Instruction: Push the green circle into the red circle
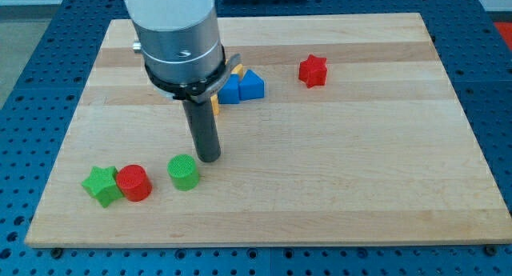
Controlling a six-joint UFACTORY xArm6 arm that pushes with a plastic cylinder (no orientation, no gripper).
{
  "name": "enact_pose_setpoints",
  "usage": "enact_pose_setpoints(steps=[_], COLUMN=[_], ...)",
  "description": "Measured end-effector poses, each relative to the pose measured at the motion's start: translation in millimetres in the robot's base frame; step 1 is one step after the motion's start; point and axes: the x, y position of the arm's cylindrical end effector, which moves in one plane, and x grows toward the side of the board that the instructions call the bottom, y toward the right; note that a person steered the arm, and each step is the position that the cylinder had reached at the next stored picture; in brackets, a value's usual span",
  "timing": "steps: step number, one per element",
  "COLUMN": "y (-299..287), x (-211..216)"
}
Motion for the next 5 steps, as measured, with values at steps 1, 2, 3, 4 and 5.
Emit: enact_pose_setpoints(steps=[1,2,3,4,5], y=[-2.0,-18.3,-22.2,-22.2,-25.1], x=[15.4,22.8,20.3,8.3,6.7])
